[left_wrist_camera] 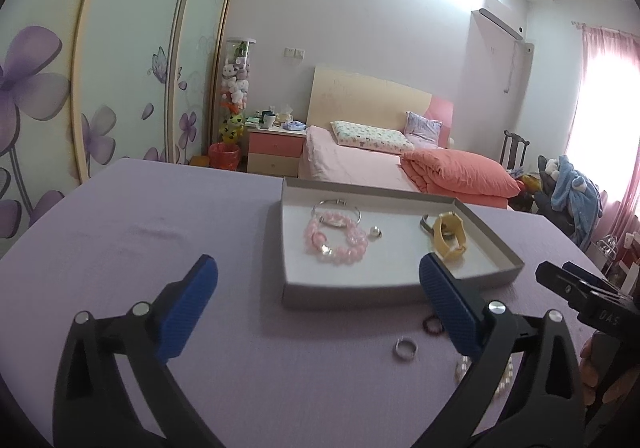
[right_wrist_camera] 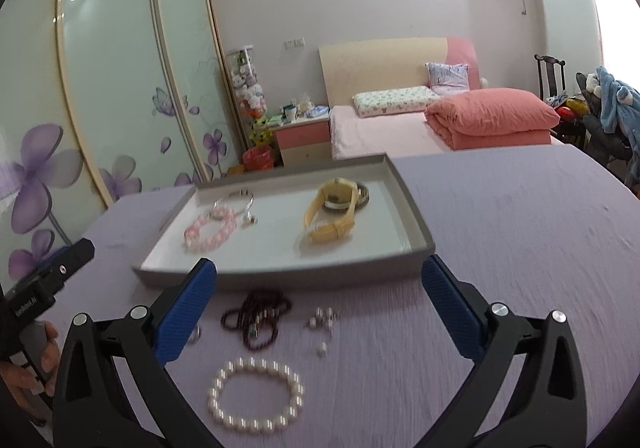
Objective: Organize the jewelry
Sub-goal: 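Withdraw the right tool and grasp the pearl bracelet with it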
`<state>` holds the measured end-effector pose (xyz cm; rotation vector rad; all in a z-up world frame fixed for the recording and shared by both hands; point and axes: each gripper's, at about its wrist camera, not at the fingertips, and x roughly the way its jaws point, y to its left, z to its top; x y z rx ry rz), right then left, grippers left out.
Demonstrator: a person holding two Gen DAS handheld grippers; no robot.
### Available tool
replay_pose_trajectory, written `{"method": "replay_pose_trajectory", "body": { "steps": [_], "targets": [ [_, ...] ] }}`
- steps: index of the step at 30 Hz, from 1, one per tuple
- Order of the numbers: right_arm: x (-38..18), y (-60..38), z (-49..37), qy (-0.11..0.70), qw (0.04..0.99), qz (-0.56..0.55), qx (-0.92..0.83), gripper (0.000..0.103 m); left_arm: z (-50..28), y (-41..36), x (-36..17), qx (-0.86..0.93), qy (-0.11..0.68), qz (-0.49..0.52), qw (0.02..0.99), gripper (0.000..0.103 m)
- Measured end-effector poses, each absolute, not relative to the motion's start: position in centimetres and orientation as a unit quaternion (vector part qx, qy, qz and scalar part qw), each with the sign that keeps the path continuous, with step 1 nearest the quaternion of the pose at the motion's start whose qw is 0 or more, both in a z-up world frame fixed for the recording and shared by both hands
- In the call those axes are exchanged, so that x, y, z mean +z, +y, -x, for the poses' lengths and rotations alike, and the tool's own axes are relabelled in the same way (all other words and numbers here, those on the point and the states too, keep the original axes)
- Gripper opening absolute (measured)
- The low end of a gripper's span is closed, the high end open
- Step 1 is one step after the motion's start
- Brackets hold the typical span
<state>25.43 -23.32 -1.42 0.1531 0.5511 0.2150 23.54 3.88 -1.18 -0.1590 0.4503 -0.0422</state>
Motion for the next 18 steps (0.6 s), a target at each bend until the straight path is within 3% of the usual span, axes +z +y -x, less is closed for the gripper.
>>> {"method": "replay_pose_trajectory", "body": {
  "steps": [13,16,18],
  "targets": [
    [-3.9,-23.0,-21.9,0.333,0.939,-0.026,0.078,0.1,-19.9,3.9,-1.5,-0.007,0.215,0.054,0.975,0.099],
    [-4.3,-22.7,-22.0,0.35,0.933,-0.015,0.083,0.085,-19.6,3.8,-1.6,-0.007,0.216,0.052,0.975,0.099],
    [-4.7,-22.5,-22.4,0.365,0.927,-0.012,0.085,0.07,-19.6,3.8,-1.6,-0.007,0.215,0.052,0.975,0.099]
  ]
}}
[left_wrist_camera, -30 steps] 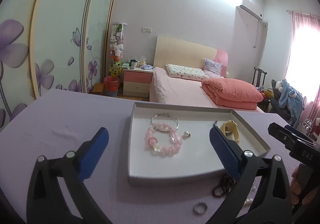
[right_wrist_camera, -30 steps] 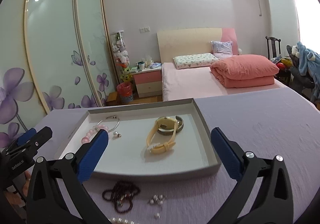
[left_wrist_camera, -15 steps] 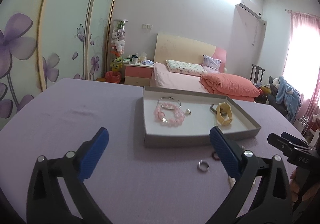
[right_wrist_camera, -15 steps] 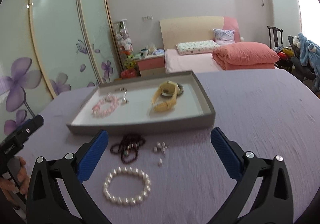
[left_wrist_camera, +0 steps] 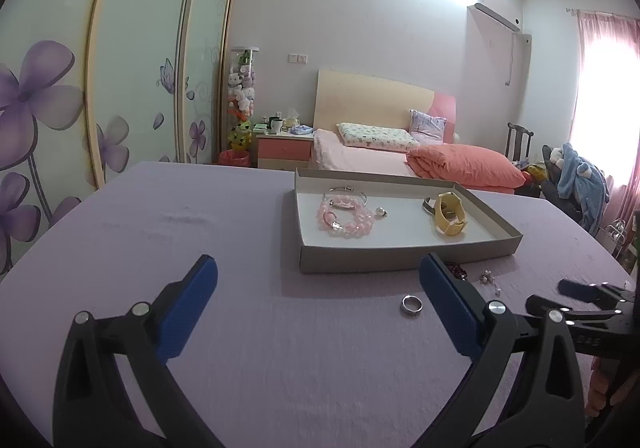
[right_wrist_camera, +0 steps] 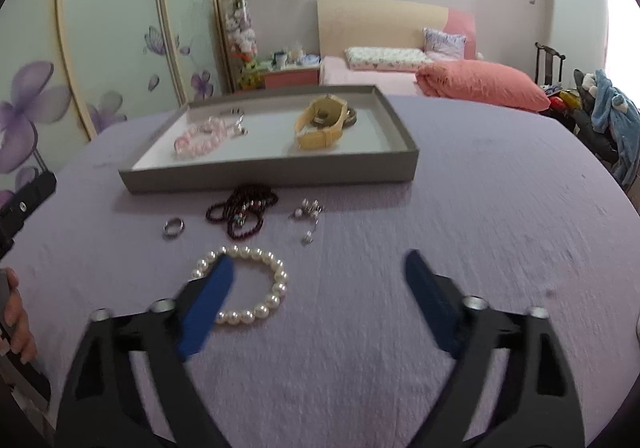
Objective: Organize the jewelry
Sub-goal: 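Withdraw the right tool and grasp the pearl bracelet with it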
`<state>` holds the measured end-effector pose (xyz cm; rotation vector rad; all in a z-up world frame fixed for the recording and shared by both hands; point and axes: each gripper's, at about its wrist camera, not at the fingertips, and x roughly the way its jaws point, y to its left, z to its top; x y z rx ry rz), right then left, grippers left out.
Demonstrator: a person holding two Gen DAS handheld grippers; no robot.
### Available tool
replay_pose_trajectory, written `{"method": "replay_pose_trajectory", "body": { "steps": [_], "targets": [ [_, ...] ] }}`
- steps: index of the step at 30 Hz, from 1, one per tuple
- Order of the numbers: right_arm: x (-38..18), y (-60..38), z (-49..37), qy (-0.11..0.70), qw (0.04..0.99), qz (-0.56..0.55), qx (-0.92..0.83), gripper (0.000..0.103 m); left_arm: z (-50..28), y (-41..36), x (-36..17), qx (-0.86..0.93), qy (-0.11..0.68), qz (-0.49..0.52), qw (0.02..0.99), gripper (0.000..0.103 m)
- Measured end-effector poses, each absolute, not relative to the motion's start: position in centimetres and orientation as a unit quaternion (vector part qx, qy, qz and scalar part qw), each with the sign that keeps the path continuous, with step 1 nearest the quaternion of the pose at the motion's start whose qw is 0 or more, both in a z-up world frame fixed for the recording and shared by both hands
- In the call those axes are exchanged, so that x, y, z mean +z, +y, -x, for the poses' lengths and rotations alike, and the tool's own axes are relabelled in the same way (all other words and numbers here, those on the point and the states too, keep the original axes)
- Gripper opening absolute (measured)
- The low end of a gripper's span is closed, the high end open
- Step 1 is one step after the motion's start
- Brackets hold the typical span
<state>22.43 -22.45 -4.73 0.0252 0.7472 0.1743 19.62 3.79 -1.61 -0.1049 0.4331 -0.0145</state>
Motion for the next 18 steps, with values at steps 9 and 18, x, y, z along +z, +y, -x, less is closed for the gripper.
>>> {"method": "replay_pose_trajectory", "body": {
  "steps": [9,18],
  "targets": [
    [-6.5,-20.3,-23.7,0.424,0.9,0.02,0.099,0.033,-19.6,3.8,-1.6,-0.008,0.217,0.049,0.975,0.099],
    [-6.3,-22.1,-22.6,0.429,0.899,0.025,0.085,0.01,-20.2,2.7,-2.0,-0.027,0.232,0.033,0.972,0.099]
  ]
}}
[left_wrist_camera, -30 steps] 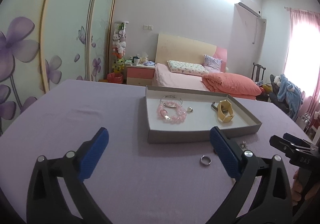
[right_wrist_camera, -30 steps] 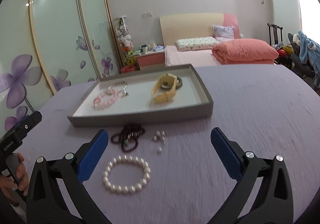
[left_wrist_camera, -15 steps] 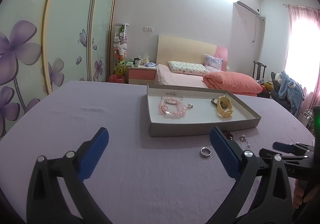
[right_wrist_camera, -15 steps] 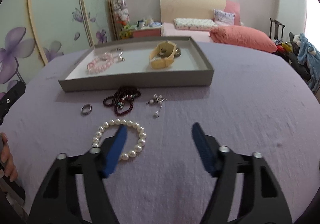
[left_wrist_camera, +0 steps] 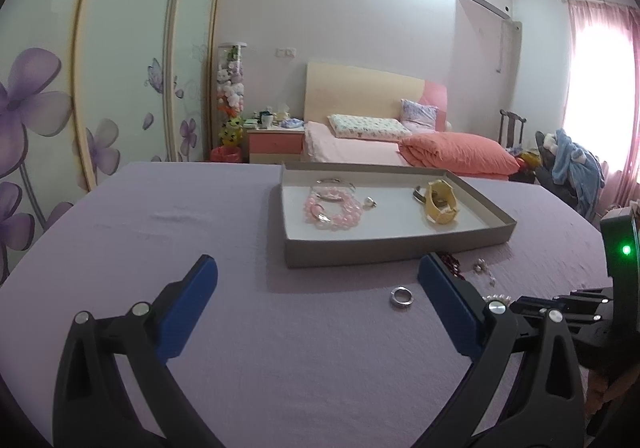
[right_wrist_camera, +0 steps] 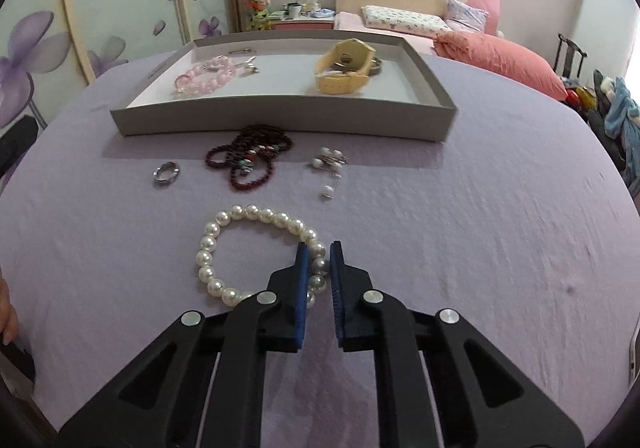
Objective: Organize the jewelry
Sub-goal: 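Withdraw the right tool and grasp the pearl bracelet with it, then grasp the silver ring with the left tool while the right tool holds the pearl bracelet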
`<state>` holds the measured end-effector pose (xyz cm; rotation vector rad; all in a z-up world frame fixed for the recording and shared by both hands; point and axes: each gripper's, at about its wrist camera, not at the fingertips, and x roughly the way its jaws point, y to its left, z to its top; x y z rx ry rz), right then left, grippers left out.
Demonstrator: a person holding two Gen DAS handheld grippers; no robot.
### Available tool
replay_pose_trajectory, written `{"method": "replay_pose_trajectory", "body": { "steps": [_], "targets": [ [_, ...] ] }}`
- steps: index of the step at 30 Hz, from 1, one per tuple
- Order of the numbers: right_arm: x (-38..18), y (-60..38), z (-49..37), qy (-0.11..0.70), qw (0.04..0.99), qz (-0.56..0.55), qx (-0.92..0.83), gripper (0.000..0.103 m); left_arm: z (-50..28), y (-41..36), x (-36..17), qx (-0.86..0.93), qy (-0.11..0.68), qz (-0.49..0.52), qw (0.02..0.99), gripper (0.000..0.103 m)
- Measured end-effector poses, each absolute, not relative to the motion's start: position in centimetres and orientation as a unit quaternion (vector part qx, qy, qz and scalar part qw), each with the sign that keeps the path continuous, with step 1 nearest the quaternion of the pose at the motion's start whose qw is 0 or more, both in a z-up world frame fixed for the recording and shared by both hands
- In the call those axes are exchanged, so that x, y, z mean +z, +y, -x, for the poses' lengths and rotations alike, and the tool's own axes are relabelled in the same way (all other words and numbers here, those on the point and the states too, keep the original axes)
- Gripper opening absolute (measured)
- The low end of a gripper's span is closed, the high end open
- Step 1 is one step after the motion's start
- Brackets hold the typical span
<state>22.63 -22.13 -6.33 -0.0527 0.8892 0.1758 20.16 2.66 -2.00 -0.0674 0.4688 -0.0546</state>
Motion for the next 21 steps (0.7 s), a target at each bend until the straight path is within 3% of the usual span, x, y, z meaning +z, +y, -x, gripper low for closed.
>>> {"method": "replay_pose_trajectory", "body": {
  "steps": [12,15,21],
  "targets": [
    [-6.3,-27.8,-21.4,0.432,0.901,-0.025,0.033,0.01,-23.8,-2.7,-4.4,-0.086,0.345,-0.032,0.934,0.098],
    [-6.4,-27.8,-21.7,0.432,0.901,-0.028,0.035,0.01,-25.4,-3.9,-5.7,-0.085,0.389,-0.044,0.916,0.082],
    [-6.4,-28.3,-21.7,0.432,0.9,-0.042,0.042,0.011,-27.5,-4.7,-7.0,-0.07,0.428,-0.027,0.901,0.064]
  ]
}}
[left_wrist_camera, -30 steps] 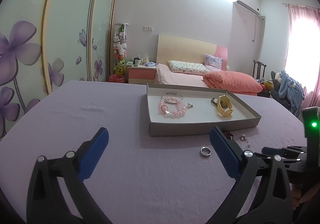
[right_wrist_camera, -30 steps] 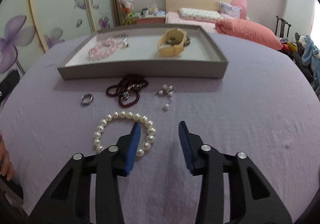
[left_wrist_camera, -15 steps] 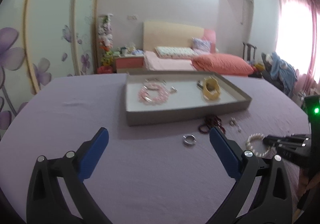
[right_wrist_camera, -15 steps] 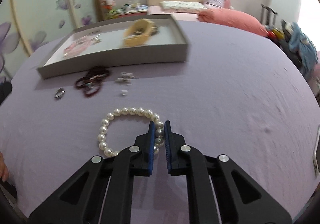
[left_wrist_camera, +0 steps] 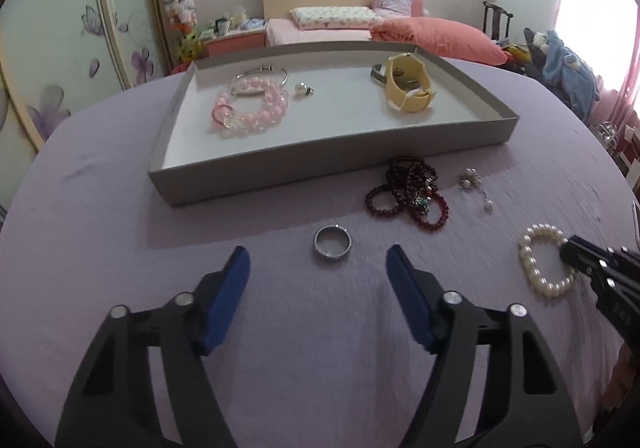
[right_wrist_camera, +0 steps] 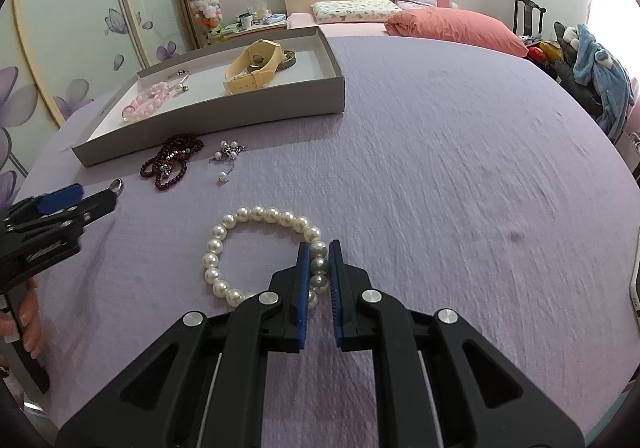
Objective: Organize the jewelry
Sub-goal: 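Grasp the silver ring with the left tool while the right tool holds the pearl bracelet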
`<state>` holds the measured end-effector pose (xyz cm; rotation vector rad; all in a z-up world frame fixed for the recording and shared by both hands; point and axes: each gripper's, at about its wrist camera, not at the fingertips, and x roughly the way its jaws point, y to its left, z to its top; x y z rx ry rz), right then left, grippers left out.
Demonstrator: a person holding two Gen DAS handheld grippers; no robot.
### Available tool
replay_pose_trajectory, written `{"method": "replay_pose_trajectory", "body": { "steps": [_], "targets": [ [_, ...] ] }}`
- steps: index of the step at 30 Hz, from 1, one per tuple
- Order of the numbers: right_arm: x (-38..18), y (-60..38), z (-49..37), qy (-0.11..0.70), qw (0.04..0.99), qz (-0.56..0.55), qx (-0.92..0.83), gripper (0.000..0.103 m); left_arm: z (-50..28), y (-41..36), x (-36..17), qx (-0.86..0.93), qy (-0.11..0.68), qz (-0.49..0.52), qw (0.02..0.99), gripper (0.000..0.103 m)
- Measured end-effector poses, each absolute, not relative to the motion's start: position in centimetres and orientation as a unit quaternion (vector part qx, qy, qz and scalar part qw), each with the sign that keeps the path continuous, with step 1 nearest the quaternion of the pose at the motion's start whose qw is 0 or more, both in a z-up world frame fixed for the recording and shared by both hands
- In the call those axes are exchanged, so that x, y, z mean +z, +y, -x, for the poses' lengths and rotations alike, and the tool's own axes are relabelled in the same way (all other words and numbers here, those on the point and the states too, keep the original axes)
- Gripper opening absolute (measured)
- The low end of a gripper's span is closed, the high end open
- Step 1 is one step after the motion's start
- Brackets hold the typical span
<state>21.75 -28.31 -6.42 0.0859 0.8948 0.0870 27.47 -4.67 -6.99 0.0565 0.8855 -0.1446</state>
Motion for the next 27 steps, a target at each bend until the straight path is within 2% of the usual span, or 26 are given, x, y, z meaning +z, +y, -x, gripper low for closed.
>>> {"method": "replay_pose_trajectory", "body": {
  "steps": [10,14,27],
  "targets": [
    [-6.4,-28.8,-21.4,0.432,0.899,-0.052,0.05,0.011,-28.6,-6.1,-7.2,-0.047,0.438,-0.029,0.898,0.051],
    [-6.4,-29.0,-21.4,0.431,0.899,-0.053,0.051,0.011,-28.6,-6.8,-7.1,-0.046,0.434,-0.036,0.899,0.024],
    [-6.4,-29.0,-21.4,0.431,0.899,-0.054,0.051,0.011,-27.0,-3.7,-6.2,-0.045,0.421,0.013,0.906,0.022]
  ]
}}
